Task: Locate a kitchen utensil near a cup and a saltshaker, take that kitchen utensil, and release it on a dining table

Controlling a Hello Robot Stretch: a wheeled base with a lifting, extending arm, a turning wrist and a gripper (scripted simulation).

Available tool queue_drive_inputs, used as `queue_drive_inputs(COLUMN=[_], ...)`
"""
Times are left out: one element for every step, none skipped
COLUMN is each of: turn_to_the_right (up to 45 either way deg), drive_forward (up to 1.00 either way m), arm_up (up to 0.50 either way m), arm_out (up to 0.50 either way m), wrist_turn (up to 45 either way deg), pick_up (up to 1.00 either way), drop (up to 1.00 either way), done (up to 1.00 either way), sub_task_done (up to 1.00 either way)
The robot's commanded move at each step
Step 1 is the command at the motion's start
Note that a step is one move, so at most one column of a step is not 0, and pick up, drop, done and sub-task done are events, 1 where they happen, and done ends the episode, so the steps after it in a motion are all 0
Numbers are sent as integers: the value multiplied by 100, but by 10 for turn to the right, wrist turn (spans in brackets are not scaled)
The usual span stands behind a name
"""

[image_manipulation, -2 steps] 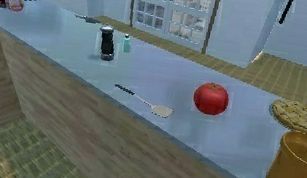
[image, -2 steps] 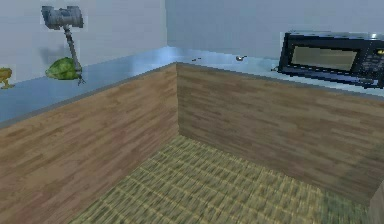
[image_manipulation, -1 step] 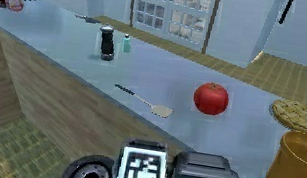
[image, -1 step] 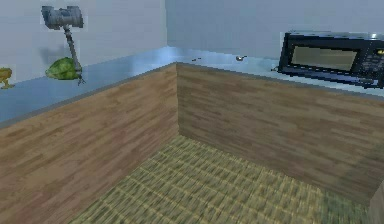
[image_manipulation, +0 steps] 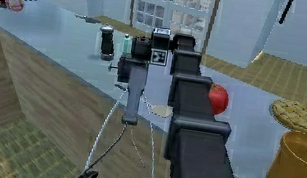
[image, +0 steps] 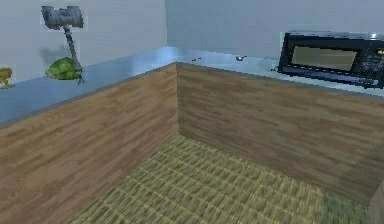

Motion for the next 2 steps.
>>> queue_drive_inputs(turn_to_the_right=[0,0], drive_forward=[0,0], arm_up=[0,0], arm_out=[0,0], wrist_turn=[450,450], pick_up=[0,0], drop=[0,0], done=[0,0], sub_task_done=[0,0])
